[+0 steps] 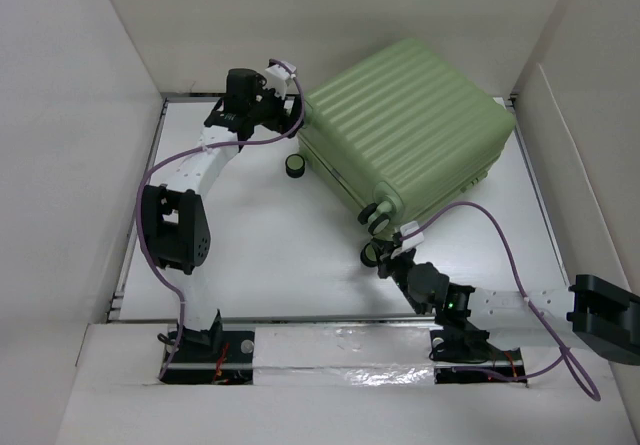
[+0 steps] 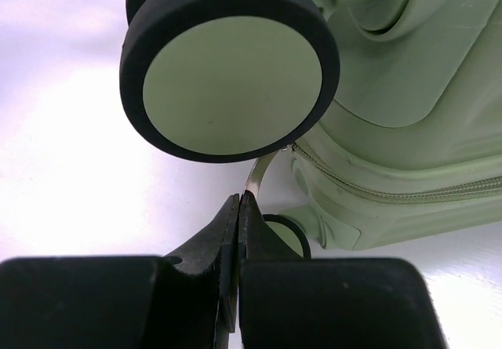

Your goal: Pack the luggage

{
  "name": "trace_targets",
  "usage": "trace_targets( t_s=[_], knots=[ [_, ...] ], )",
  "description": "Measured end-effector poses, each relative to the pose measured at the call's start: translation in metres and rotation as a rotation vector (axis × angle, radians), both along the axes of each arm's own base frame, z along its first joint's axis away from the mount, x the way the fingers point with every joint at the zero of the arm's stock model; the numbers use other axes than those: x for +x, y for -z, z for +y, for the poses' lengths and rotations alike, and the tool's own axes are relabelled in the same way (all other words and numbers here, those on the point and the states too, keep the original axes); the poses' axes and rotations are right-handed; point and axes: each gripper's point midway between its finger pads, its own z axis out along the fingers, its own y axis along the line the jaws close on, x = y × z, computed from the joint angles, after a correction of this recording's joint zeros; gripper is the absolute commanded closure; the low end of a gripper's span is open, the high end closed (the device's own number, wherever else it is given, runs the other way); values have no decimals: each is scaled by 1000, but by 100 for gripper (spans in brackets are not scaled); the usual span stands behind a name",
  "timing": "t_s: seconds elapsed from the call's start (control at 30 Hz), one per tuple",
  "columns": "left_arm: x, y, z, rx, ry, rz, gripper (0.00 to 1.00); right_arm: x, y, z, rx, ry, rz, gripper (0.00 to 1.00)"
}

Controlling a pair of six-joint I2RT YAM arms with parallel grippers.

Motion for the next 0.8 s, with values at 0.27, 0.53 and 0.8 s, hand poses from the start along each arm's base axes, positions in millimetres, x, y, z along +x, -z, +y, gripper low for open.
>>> trace_targets(
  t_s=[0.27, 0.53, 0.8],
  knots=[
    [-2, 0, -15, -17, 102, 9, 100, 1, 0, 0, 3, -9, 3, 100],
    [-14, 7, -14, -172, 14, -97, 100, -1, -10, -7, 27, -19, 7, 100],
    [-102, 7, -34, -304, -120, -263, 100, -6, -14, -38, 13, -5, 39, 100]
  ],
)
